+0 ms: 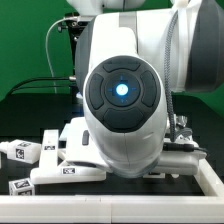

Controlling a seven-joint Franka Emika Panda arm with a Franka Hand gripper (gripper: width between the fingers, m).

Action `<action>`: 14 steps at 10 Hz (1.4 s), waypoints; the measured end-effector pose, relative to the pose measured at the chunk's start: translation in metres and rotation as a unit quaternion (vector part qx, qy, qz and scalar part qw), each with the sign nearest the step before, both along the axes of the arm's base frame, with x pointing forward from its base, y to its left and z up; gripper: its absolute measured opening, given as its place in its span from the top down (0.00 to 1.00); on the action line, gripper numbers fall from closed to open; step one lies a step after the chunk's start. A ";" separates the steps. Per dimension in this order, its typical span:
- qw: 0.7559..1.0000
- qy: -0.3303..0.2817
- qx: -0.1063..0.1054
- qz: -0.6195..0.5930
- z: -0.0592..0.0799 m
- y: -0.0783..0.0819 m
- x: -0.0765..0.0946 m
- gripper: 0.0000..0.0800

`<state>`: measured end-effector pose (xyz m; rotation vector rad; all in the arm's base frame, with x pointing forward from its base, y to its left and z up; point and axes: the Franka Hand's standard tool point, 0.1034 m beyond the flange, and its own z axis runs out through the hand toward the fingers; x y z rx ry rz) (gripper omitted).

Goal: Assemble chair

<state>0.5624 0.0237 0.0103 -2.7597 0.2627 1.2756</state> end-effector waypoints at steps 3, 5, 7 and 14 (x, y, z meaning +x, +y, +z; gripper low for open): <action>1.000 0.004 -0.014 -0.011 -0.003 0.004 -0.002 0.19; 1.000 0.004 -0.014 -0.012 -0.003 0.003 -0.002 0.22; 1.000 0.004 -0.014 -0.012 -0.003 0.003 -0.002 0.45; 1.000 -0.001 -0.009 -0.007 0.033 0.008 0.008 0.86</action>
Offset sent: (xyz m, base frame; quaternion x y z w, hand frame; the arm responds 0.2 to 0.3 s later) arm 0.0000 0.0000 0.0000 0.0000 0.0000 0.0000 1.0000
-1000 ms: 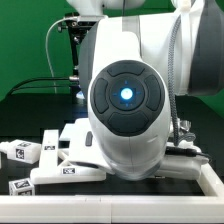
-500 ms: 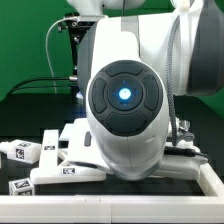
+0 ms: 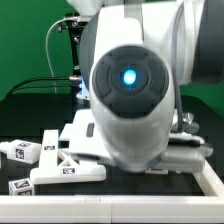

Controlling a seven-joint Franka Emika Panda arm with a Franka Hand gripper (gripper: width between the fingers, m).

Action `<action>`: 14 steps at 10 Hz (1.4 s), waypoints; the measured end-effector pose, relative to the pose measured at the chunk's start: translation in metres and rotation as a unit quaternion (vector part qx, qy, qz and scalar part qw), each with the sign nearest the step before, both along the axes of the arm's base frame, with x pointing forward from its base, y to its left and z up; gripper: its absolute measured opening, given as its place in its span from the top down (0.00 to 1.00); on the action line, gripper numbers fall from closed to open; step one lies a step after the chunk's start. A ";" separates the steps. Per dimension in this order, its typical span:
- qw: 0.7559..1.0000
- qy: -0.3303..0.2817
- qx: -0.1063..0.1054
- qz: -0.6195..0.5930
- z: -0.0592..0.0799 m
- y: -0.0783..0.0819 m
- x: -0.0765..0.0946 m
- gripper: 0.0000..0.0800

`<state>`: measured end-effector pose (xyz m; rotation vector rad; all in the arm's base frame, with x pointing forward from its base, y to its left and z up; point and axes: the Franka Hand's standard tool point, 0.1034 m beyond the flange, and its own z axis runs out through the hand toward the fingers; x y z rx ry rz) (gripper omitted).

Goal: Assemble chair

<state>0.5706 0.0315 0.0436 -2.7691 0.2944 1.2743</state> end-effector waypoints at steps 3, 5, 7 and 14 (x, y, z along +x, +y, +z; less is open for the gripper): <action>0.989 -0.149 0.007 0.004 0.074 0.004 0.033 0.86; 0.976 -0.218 -0.007 0.003 0.091 0.003 0.016 0.86; 0.954 -0.300 -0.019 -0.001 0.089 0.005 0.029 0.86; 0.832 -0.553 -0.047 0.019 0.102 0.009 0.084 0.86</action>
Offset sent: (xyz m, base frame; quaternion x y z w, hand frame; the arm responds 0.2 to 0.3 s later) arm -0.0246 0.0008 0.0657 0.0202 0.1268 -0.0211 0.9915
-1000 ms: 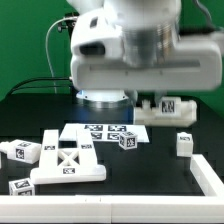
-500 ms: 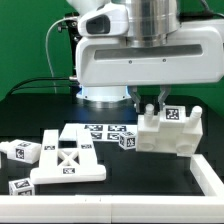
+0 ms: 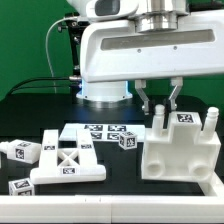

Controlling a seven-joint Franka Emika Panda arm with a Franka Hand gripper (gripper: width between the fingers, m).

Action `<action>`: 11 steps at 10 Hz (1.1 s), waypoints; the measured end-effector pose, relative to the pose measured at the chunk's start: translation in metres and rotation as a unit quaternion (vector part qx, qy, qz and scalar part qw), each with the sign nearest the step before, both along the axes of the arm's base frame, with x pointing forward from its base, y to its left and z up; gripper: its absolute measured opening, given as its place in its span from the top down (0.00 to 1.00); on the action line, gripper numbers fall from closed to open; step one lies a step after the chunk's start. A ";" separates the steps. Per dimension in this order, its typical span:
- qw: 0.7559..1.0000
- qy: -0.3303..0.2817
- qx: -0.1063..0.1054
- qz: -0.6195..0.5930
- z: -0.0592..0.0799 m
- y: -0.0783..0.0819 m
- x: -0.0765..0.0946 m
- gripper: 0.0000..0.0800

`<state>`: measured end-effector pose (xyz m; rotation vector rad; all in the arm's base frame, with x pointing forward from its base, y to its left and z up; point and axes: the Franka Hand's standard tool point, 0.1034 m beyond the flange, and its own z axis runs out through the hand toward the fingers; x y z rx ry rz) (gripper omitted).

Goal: Assemble chair

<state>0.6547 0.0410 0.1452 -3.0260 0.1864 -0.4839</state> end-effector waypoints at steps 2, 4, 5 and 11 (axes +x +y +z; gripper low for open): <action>0.998 -0.060 -0.011 -0.001 -0.003 -0.001 0.001 0.86; 0.997 -0.062 -0.025 0.023 -0.013 -0.007 -0.003 0.86; 0.996 -0.074 -0.038 0.043 -0.017 -0.014 -0.002 0.86; 0.995 -0.076 -0.045 0.041 -0.038 -0.019 -0.005 0.77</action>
Offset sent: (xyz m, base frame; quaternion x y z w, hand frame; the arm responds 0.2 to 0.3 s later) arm -0.0024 -0.0028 -0.0086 0.0190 0.0475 -0.0493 0.9975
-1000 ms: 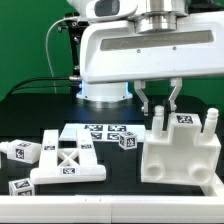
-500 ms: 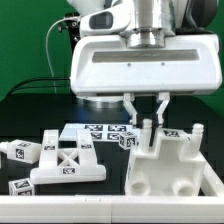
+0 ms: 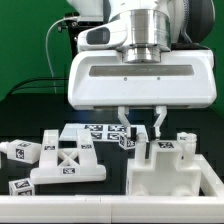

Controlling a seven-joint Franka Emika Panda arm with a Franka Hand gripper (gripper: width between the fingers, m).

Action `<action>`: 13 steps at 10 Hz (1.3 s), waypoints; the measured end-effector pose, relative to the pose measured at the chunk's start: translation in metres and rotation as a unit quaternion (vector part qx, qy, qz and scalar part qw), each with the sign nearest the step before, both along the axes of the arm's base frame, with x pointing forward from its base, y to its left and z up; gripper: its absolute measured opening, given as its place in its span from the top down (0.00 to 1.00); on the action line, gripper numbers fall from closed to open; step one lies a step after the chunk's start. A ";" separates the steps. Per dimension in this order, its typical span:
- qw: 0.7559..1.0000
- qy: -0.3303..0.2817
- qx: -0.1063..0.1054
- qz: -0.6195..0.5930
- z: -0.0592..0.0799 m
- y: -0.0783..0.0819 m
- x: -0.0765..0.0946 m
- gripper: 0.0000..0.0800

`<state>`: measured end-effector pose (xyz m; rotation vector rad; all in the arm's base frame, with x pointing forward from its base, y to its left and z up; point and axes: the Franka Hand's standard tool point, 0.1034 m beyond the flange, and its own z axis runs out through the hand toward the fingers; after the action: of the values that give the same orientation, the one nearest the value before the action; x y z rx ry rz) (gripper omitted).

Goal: Assemble chair

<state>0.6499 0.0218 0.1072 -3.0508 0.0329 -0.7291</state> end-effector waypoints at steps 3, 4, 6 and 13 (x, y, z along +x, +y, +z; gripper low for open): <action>1.000 0.001 0.000 0.000 -0.001 0.000 0.000 0.34; 1.000 0.001 0.000 0.000 -0.001 0.000 0.000 0.24; 0.999 0.044 0.011 0.000 0.008 0.000 0.017 0.20; 0.969 0.244 0.036 -0.014 -0.024 -0.003 0.022 0.19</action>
Offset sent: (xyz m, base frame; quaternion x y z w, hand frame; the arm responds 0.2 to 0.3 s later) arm 0.0000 0.0000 0.0000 0.0000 0.0000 0.0000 1.0000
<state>0.6715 0.0189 0.0835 -3.0772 0.1002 0.0377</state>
